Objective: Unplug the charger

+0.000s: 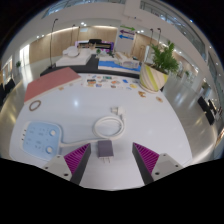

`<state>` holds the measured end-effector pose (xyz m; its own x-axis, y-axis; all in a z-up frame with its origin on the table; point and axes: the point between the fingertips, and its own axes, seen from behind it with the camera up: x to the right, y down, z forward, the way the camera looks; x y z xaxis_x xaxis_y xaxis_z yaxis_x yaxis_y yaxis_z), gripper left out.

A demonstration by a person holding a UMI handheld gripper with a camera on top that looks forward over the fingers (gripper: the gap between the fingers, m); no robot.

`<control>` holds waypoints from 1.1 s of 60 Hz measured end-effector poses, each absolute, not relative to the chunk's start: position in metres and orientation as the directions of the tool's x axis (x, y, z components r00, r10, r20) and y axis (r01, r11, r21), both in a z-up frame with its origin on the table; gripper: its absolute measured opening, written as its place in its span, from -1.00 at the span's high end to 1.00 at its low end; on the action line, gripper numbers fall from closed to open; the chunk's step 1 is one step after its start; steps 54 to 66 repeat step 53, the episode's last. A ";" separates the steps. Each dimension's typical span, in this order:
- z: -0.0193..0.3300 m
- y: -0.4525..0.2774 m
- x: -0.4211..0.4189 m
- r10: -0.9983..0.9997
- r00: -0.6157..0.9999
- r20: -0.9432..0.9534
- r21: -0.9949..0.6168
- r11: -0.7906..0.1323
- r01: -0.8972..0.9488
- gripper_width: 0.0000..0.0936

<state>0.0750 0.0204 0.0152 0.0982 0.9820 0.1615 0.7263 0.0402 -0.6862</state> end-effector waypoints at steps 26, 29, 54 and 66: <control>0.224 -0.047 0.294 0.974 0.206 0.097 -0.758 -0.062 0.650 -0.83; 0.226 -0.056 0.317 0.972 0.220 0.079 -0.751 -0.087 0.654 -0.82; 0.230 -0.060 0.352 0.966 0.239 0.098 -0.770 -0.079 0.634 -0.83; 0.230 -0.060 0.352 0.966 0.239 0.098 -0.770 -0.079 0.634 -0.83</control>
